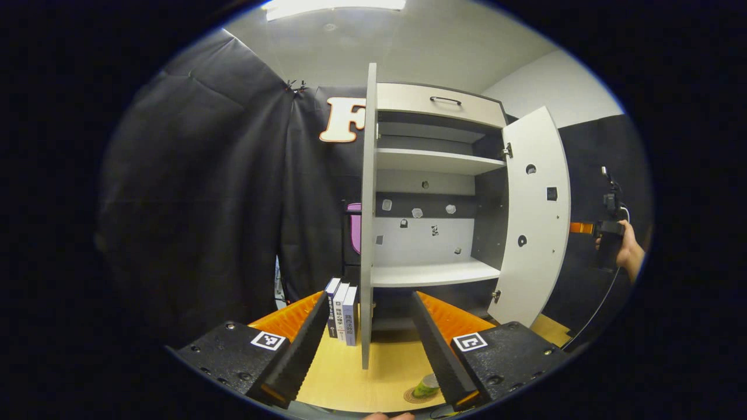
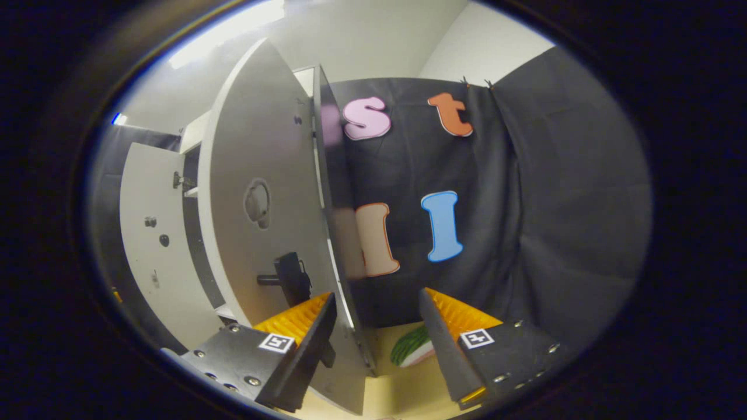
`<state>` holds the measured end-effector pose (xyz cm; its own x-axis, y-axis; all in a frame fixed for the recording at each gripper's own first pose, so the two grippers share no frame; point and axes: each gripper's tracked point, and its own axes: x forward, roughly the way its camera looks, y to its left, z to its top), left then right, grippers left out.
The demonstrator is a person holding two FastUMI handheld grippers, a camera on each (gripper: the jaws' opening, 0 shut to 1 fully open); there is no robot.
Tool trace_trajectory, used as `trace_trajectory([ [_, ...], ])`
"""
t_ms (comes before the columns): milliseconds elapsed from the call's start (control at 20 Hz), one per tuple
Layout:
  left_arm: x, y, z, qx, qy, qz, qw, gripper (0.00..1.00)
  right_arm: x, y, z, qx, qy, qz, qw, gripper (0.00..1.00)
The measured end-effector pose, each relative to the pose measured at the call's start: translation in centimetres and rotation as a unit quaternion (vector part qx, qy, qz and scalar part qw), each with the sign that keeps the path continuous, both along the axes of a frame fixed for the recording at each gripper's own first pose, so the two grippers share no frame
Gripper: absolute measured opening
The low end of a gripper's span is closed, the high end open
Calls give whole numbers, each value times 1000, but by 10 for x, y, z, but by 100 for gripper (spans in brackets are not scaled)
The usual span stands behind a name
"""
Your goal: Grasp the bottle in the cabinet with the left hand and place it on the coaster, then close the right door with the right hand and the left door with the left hand.
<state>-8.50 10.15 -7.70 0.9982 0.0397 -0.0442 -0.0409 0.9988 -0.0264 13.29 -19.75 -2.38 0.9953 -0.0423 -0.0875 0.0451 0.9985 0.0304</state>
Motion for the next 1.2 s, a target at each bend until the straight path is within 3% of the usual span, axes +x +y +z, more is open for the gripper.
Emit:
trace_trajectory([
  [50,-1,2,-2,-5,3,3,1000,89,-1,5,-3,-14,4,-1,1000,92],
  [100,-2,0,-1,-14,4,4,1000,89,-3,12,-1,-20,6,0,1000,84],
  [150,-2,-3,0,-23,4,1,1000,89,-4,19,-2,-26,13,1,1000,92],
  [300,1,-10,2,-37,9,-11,999,89,-5,40,-3,-32,17,14,999,92],
  [650,3,1,13,-9,6,-6,1000,89,-2,87,-4,-22,-4,41,999,92],
  [1200,-3,21,17,0,9,31,999,89,6,116,-12,15,-3,60,998,92],
])
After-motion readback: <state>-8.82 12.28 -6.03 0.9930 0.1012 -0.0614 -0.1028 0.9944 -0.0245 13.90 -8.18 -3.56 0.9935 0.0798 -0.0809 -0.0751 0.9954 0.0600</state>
